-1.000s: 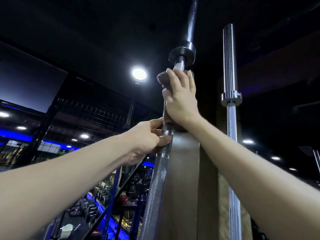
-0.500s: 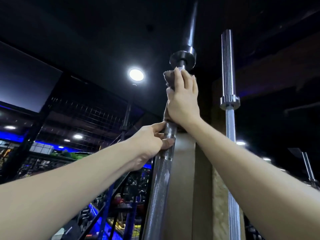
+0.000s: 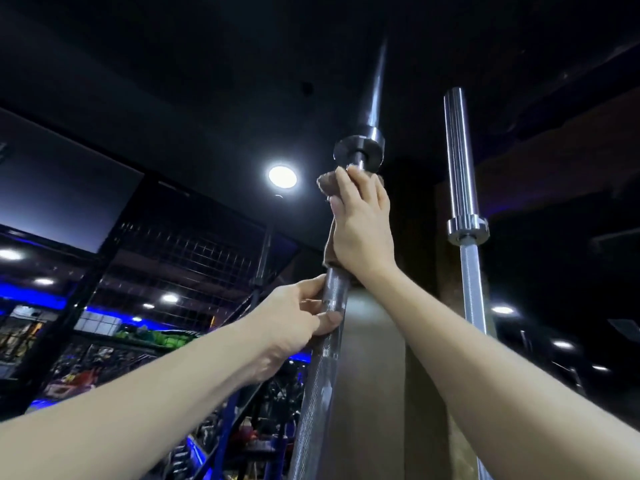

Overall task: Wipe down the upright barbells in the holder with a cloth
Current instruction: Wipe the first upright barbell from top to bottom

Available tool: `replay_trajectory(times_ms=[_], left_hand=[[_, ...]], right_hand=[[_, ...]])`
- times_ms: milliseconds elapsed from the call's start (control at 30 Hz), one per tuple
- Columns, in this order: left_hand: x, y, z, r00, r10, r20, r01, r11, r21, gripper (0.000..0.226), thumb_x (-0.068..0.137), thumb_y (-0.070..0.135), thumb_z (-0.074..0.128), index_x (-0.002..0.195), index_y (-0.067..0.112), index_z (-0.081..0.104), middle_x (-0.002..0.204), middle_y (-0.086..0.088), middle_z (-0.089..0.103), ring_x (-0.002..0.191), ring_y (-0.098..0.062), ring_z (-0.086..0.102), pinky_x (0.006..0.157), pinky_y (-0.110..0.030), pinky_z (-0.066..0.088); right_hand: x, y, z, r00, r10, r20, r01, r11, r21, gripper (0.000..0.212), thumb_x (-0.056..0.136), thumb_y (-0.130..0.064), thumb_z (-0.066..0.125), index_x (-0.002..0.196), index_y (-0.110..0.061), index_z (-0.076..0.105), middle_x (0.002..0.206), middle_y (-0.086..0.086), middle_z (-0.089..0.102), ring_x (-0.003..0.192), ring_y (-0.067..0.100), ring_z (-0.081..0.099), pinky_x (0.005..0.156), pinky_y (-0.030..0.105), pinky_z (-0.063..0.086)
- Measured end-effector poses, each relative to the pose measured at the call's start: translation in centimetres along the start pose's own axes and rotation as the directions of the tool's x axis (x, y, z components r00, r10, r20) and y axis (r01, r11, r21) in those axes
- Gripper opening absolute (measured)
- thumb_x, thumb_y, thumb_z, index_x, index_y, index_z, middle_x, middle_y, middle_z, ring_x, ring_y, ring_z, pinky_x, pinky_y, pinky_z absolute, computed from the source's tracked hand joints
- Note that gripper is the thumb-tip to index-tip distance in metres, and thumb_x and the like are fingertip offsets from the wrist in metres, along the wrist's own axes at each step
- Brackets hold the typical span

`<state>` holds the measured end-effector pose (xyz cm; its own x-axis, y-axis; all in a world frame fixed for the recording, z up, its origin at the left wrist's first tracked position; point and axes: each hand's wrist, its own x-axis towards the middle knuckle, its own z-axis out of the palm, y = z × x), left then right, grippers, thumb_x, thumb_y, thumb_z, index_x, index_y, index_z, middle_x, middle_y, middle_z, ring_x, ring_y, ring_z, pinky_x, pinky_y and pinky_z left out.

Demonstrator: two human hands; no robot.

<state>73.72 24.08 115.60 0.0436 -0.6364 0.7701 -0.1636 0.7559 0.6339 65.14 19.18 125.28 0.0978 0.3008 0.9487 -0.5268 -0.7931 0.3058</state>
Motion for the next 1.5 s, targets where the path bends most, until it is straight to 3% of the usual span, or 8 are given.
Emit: replay_trajectory(times_ms=[133, 300, 467, 633, 833, 1000, 1267, 1500], left_hand=[[-0.5, 0.5, 0.3, 1.0, 0.0, -0.01, 0.0, 1.0, -0.011, 0.033, 0.088, -0.007, 0.057, 0.096, 0.024, 0.066, 0.076, 0.001, 0.068, 0.062, -0.003, 0.061, 0.059, -0.014, 0.049], [-0.4, 0.6, 0.6, 0.999, -0.004, -0.04, 0.003, 1.0, -0.02, 0.042, 0.088, -0.007, 0.058, 0.108, 0.029, 0.055, 0.084, -0.003, 0.066, 0.068, -0.009, 0.062, 0.055, -0.015, 0.051], [-0.3, 0.3, 0.5, 1.0, -0.007, -0.019, 0.006, 1.0, -0.023, 0.042, 0.088, -0.005, 0.059, 0.11, 0.03, 0.057, 0.089, -0.004, 0.067, 0.07, -0.009, 0.064, 0.057, -0.016, 0.052], [-0.6, 0.7, 0.7, 1.0, 0.003, -0.024, -0.003, 1.0, -0.023, 0.036, 0.088, -0.006, 0.058, 0.104, 0.025, 0.061, 0.079, -0.002, 0.067, 0.059, -0.004, 0.063, 0.052, -0.014, 0.048], [-0.4, 0.9, 0.9, 1.0, -0.002, -0.017, 0.002, 1.0, -0.005, 0.04, 0.088, -0.006, 0.058, 0.101, 0.031, 0.056, 0.082, -0.004, 0.065, 0.063, -0.008, 0.062, 0.053, -0.016, 0.05], [-0.3, 0.6, 0.5, 0.999, -0.011, -0.036, 0.011, 1.0, 0.008, 0.045, 0.088, -0.005, 0.058, 0.121, 0.026, 0.055, 0.082, -0.002, 0.065, 0.066, -0.009, 0.063, 0.057, -0.017, 0.053], [-0.3, 0.9, 0.4, 0.998, -0.024, -0.066, 0.026, 0.999, 0.04, 0.05, 0.088, -0.005, 0.058, 0.132, 0.016, 0.053, 0.079, -0.002, 0.062, 0.066, -0.01, 0.062, 0.056, -0.018, 0.053], [-0.2, 0.2, 0.2, 0.999, -0.006, -0.044, 0.01, 0.995, 0.097, 0.058, 0.089, -0.003, 0.058, 0.141, 0.019, 0.043, 0.086, 0.0, 0.066, 0.066, -0.005, 0.062, 0.058, -0.015, 0.052]], right_hand=[[-2.3, 0.2, 0.7, 0.999, -0.037, -0.014, 0.037, 0.999, -0.008, 0.04, 0.094, -0.014, 0.042, 0.133, -0.012, 0.052, 0.141, 0.006, 0.044, 0.137, 0.031, 0.023, 0.112, 0.026, 0.014], [3.0, 1.5, 0.5, 0.999, -0.009, 0.049, 0.014, 0.996, -0.087, 0.043, 0.096, -0.007, 0.042, 0.14, -0.01, 0.043, 0.146, 0.007, 0.038, 0.14, 0.027, 0.02, 0.115, 0.025, 0.002], [4.8, 2.2, 0.8, 0.99, 0.129, 0.06, -0.129, 0.992, 0.007, 0.05, 0.098, -0.011, 0.044, 0.146, -0.021, 0.036, 0.153, -0.004, 0.027, 0.144, 0.02, 0.011, 0.112, 0.023, 0.01], [-1.4, 0.9, 0.4, 1.0, 0.003, 0.01, -0.004, 0.996, 0.09, 0.038, 0.098, -0.01, 0.043, 0.135, -0.019, 0.05, 0.147, -0.003, 0.037, 0.141, 0.023, 0.016, 0.096, -0.001, -0.002], [4.4, 2.7, 0.2, 0.993, 0.096, 0.069, -0.1, 0.993, 0.058, 0.042, 0.099, -0.015, 0.042, 0.141, -0.021, 0.045, 0.147, -0.004, 0.037, 0.139, 0.024, 0.022, 0.106, 0.02, 0.019], [5.8, 2.4, 0.6, 0.962, 0.271, 0.013, -0.268, 0.943, 0.199, 0.046, 0.1, -0.02, 0.041, 0.146, -0.024, 0.037, 0.148, -0.008, 0.033, 0.134, 0.017, 0.032, 0.094, 0.02, 0.03], [2.9, 1.6, 0.7, 0.993, 0.112, 0.042, -0.112, 0.994, 0.015, 0.05, 0.099, -0.017, 0.043, 0.148, -0.021, 0.031, 0.153, -0.002, 0.023, 0.141, 0.021, 0.017, 0.098, 0.022, 0.027], [3.1, 2.0, 1.4, 0.973, 0.225, -0.056, -0.207, 0.953, 0.221, 0.051, 0.099, -0.018, 0.044, 0.149, -0.017, 0.03, 0.147, 0.005, 0.029, 0.133, 0.022, 0.03, 0.092, 0.011, 0.018]])
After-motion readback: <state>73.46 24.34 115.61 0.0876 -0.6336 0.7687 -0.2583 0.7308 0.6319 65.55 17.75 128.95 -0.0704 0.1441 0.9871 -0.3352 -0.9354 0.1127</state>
